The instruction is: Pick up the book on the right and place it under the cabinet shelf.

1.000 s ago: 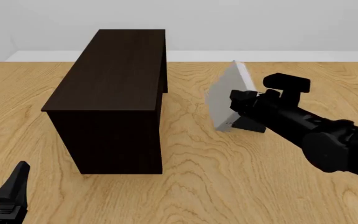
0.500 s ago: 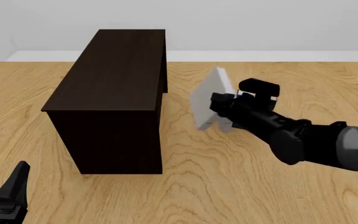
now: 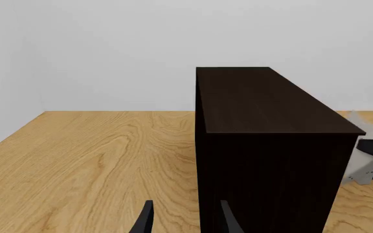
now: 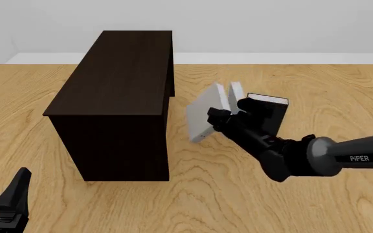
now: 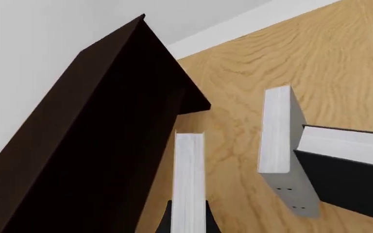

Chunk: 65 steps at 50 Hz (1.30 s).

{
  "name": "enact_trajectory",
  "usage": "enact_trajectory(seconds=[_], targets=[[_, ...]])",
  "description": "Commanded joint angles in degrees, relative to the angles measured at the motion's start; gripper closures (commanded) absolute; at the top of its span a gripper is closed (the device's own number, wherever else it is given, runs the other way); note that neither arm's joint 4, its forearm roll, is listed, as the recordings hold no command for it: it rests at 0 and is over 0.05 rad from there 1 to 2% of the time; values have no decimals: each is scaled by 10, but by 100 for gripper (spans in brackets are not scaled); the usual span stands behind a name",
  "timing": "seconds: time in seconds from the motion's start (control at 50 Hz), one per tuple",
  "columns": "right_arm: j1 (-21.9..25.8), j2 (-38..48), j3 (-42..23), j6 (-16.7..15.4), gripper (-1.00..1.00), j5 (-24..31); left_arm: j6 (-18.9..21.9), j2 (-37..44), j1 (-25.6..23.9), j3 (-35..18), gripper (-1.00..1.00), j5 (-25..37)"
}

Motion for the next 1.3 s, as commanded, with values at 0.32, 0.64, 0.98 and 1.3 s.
enact_trajectory(seconds=[0.32,0.64,0.98,1.3], targets=[[68,38,9,108,100,-94,0,0,0,0,-100,0],[59,80,5,126,100,-123,0,0,0,0,-100,0],[58,116,3,128,100,-132,0,-2,0,-1,-100,2],[51,132,-5,119,-100,-120,0,-2,1,-1,-100,1]])
